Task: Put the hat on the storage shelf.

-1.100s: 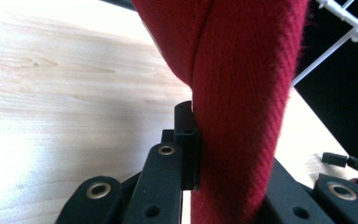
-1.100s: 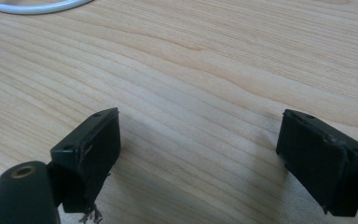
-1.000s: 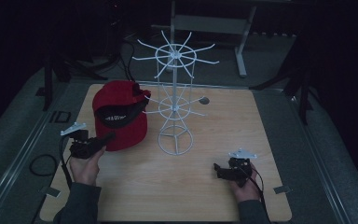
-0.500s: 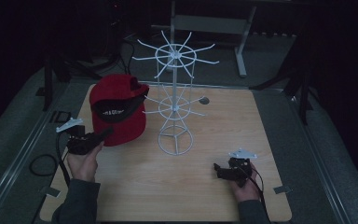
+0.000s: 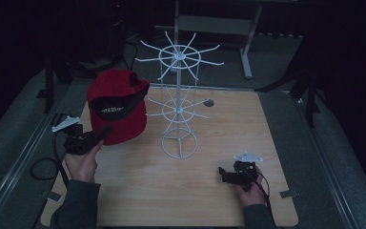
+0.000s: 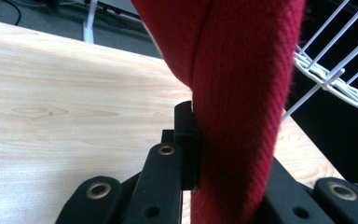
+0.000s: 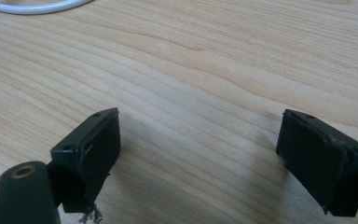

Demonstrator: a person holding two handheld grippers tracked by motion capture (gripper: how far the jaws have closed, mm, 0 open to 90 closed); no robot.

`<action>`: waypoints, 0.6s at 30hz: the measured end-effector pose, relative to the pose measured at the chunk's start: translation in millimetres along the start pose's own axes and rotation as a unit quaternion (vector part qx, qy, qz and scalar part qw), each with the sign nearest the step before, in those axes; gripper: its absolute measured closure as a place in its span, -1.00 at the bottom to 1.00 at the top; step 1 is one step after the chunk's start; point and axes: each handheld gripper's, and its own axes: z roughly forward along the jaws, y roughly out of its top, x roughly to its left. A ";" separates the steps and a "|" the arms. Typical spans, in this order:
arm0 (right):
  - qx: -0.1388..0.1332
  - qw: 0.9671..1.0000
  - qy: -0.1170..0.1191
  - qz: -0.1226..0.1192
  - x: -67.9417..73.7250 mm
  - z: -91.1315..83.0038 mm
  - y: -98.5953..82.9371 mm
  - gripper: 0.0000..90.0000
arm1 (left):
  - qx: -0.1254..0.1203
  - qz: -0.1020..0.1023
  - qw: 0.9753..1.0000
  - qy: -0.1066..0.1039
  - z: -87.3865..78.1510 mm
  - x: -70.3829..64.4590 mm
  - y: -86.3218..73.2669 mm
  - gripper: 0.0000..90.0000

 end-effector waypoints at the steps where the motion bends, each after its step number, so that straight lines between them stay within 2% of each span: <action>1: 0.000 1.000 0.000 0.000 0.0 0.0 0.0 -0.70 | -0.001 0.000 1.000 0.001 -0.6 -0.2 0.9 0.90; 18: -0.001 1.000 0.000 0.000 0.0 0.1 0.0 -0.70 | -0.019 0.004 1.000 -0.001 -8.8 -2.7 17.1 0.90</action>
